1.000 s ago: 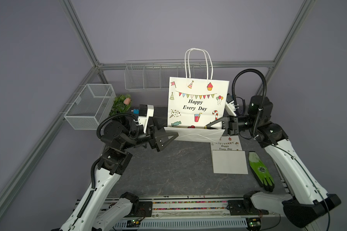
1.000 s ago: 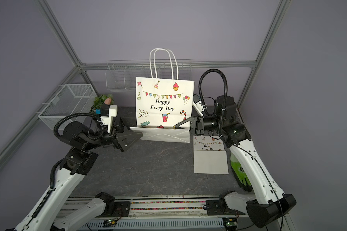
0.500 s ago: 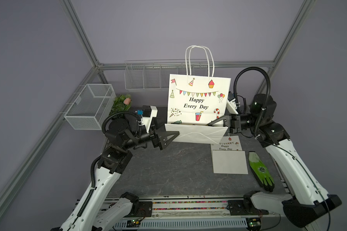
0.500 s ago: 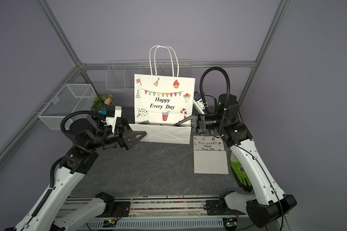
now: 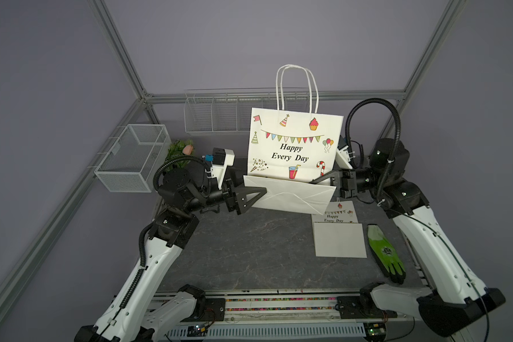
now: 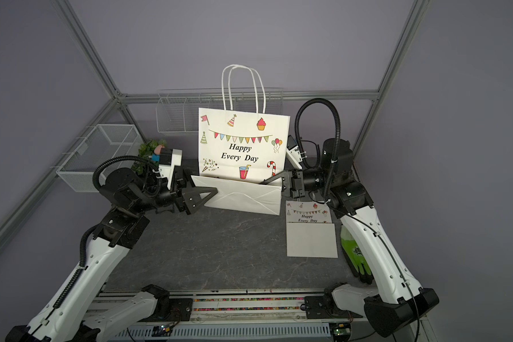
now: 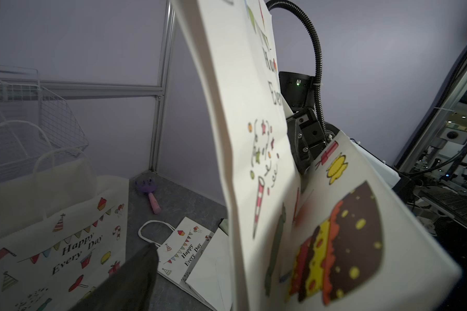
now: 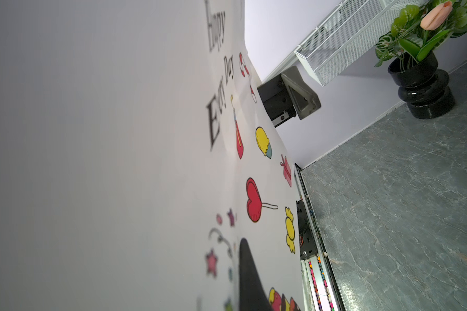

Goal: Put away the paper bag
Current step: Press the paper bag.

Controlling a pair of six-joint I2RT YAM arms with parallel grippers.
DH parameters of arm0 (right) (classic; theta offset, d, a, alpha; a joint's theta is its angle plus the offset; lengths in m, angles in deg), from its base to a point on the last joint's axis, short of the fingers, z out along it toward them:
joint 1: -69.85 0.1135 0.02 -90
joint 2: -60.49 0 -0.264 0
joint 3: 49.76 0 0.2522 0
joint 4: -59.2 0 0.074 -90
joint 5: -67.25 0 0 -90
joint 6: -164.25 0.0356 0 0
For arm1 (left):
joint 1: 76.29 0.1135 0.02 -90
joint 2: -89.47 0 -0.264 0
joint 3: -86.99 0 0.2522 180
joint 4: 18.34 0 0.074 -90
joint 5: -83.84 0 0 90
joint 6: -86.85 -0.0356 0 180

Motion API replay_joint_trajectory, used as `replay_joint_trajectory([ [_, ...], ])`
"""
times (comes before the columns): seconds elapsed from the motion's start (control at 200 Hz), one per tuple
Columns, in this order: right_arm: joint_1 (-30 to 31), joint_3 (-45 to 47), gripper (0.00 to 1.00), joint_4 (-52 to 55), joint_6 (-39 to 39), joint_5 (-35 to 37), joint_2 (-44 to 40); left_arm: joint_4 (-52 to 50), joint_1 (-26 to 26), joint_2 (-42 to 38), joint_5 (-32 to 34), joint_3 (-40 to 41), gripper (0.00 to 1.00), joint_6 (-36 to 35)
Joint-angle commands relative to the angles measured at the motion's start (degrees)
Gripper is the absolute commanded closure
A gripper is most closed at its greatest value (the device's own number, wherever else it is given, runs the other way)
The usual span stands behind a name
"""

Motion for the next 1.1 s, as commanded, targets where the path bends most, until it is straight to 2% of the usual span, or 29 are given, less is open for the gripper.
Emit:
replay_joint_trajectory([
  [0.0,0.5,-1.1,0.93,0.7,-2.2,-1.4,0.0,2.8,0.2,0.4,-5.7,-1.3,0.14,3.3],
  [0.17,0.5,-2.2,0.94,5.7,-6.4,-0.3,-0.1,4.9,0.2,-0.1,-8.1,-1.0,0.31,5.9],
  [0.33,0.5,-2.0,0.93,7.3,-8.3,0.6,0.3,5.0,0.2,-0.6,-8.9,-0.9,0.56,7.3],
  [0.425,0.5,-2.4,0.93,8.2,-9.3,0.9,0.5,5.3,0.0,-0.8,-9.2,-0.7,0.65,8.0],
  [0.53,0.5,-2.7,0.93,8.3,-9.5,0.8,0.5,7.8,0.0,-0.5,-9.3,0.2,0.70,9.9],
  [0.615,0.5,-2.8,0.93,8.3,-9.6,0.8,0.5,10.5,-0.5,0.4,-9.5,0.8,0.70,12.2],
  [0.735,0.6,-2.6,0.93,9.1,-10.5,0.9,0.3,11.0,-1.5,1.8,-9.5,0.8,0.70,12.4],
  [0.86,0.6,-2.8,0.93,10.1,-11.4,1.6,0.1,11.0,-2.1,2.3,-9.8,0.7,0.75,12.3],
  [1.094,0.6,-3.0,0.93,11.1,-12.9,2.7,-0.3,8.2,-2.0,2.4,-8.2,0.7,0.94,10.3],
])
